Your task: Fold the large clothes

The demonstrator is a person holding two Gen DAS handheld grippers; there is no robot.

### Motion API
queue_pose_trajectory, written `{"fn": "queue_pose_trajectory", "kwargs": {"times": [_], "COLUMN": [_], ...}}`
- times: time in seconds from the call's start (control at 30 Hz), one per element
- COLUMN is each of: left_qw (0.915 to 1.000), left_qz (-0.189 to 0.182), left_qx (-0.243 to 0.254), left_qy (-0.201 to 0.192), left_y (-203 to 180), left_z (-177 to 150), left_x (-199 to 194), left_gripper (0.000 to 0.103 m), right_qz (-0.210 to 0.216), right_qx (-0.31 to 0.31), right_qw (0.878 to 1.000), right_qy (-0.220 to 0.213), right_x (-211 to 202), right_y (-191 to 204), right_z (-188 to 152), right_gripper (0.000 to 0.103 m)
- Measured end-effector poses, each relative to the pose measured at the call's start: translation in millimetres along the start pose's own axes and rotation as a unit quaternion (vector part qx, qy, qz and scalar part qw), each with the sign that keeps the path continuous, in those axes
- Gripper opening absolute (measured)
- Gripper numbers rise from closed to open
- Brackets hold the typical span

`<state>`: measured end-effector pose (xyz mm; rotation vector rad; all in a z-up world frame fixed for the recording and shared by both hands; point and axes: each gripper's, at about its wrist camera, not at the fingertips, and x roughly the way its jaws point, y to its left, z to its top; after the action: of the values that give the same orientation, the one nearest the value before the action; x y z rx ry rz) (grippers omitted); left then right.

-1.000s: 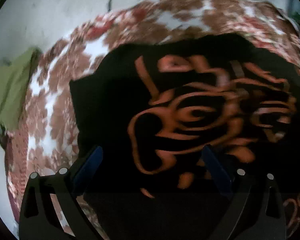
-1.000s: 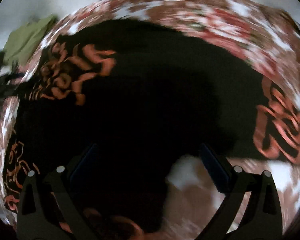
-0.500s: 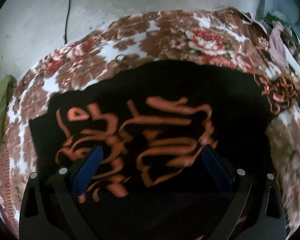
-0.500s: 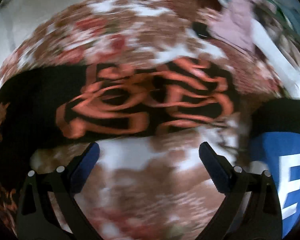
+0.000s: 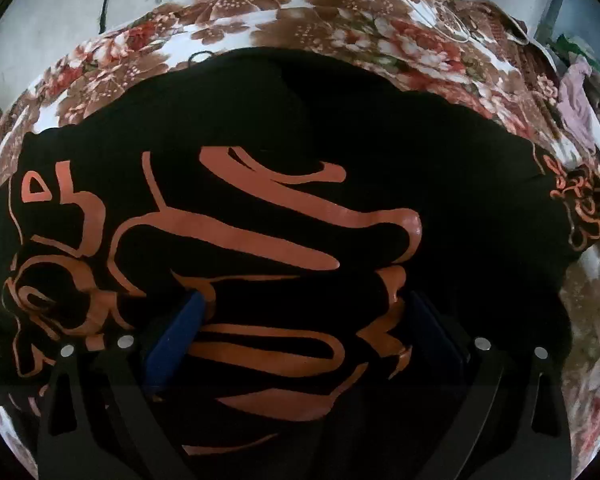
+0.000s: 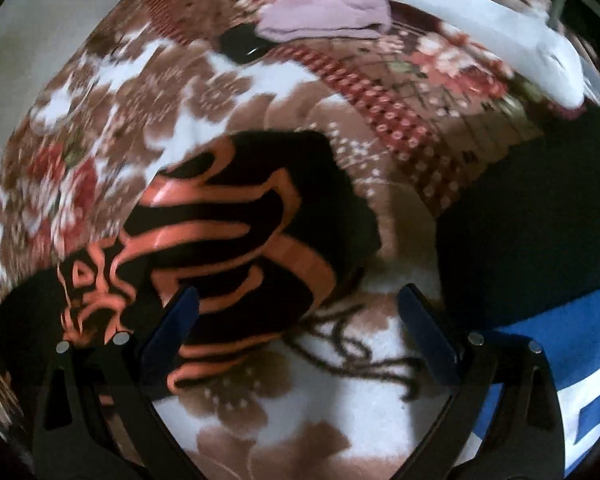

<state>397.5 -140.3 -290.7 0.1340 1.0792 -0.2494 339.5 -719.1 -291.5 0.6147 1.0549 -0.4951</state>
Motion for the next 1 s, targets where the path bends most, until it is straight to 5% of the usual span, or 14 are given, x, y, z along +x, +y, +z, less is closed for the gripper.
{"fn": "queue_pose_trajectory", "kwargs": {"times": [0.13, 0.4, 0.47, 0.53, 0.73, 1.0], "left_qw": [0.9997, 0.9995, 0.9993, 0.9992, 0.9991, 0.9984], "left_qz": [0.007, 0.0, 0.0, -0.001, -0.003, 0.008], "left_qx": [0.021, 0.021, 0.023, 0.024, 0.023, 0.028], "left_qy": [-0.008, -0.025, -0.029, -0.033, -0.036, -0.048], "left_y": [-2, 1, 1, 1, 1, -3], "left_z": [-3, -4, -5, -6, -7, -9], "left_x": [3, 5, 5, 6, 6, 6], "left_gripper": [0.098, 0.098, 0.098, 0.098, 0.098, 0.098], "right_qz": [0.026, -0.016, -0.021, -0.011, 0.01, 0.024], "right_qx": [0.021, 0.072, 0.082, 0.112, 0.152, 0.103], "right_qw": [0.999, 0.997, 0.996, 0.993, 0.988, 0.994], "right_qy": [0.009, 0.035, 0.03, 0.027, 0.013, -0.023], "right_x": [4, 27, 28, 30, 31, 6], "right_y": [7, 4, 2, -6, -25, -12], "right_z": [5, 4, 5, 4, -3, -6], "right_gripper": [0.099, 0.098, 0.091, 0.052, 0.036, 0.017]}}
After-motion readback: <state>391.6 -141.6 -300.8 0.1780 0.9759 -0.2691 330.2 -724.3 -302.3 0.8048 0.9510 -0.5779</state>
